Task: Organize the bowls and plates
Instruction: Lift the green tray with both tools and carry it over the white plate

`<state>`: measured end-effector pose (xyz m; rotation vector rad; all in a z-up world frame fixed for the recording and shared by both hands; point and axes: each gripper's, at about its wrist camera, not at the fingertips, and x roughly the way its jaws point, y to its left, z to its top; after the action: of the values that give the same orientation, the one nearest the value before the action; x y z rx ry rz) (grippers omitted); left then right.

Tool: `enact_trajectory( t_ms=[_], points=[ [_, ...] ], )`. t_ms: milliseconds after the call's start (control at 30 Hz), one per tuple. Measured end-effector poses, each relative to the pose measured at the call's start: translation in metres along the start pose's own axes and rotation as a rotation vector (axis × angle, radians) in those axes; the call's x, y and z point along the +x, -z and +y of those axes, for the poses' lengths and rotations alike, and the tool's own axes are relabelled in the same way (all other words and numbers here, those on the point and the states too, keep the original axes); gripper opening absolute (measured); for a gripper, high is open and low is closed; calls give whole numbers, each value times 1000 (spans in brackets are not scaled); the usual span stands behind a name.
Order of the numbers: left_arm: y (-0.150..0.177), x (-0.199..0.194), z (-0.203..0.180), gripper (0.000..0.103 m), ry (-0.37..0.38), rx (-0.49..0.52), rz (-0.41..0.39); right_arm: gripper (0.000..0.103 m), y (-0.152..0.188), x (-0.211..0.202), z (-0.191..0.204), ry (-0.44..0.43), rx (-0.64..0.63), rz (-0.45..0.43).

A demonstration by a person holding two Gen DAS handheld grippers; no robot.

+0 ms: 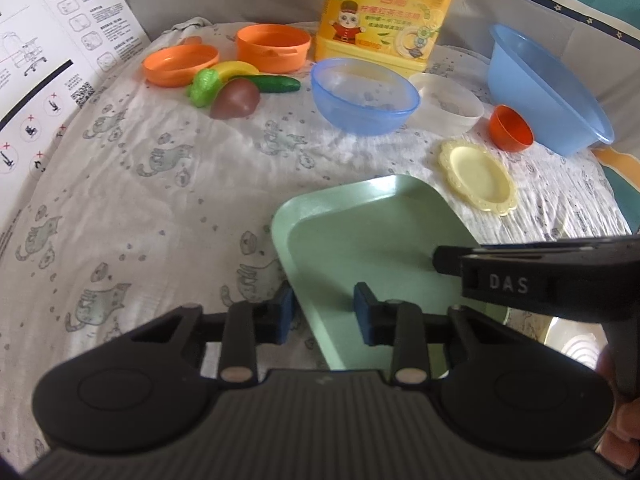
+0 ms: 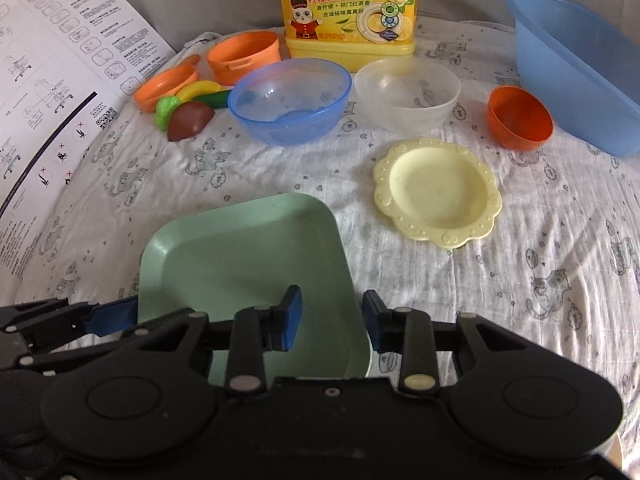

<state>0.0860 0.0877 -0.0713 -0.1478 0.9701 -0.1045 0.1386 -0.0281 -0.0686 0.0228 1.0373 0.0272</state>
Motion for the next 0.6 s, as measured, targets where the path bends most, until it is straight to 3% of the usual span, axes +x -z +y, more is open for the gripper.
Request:
enact_trajectory(
  t_ms=[600],
  points=[
    [-4,-45,-2,26,-12,-7,-51,32,22,-59,-2,-67,68,-33]
  ],
)
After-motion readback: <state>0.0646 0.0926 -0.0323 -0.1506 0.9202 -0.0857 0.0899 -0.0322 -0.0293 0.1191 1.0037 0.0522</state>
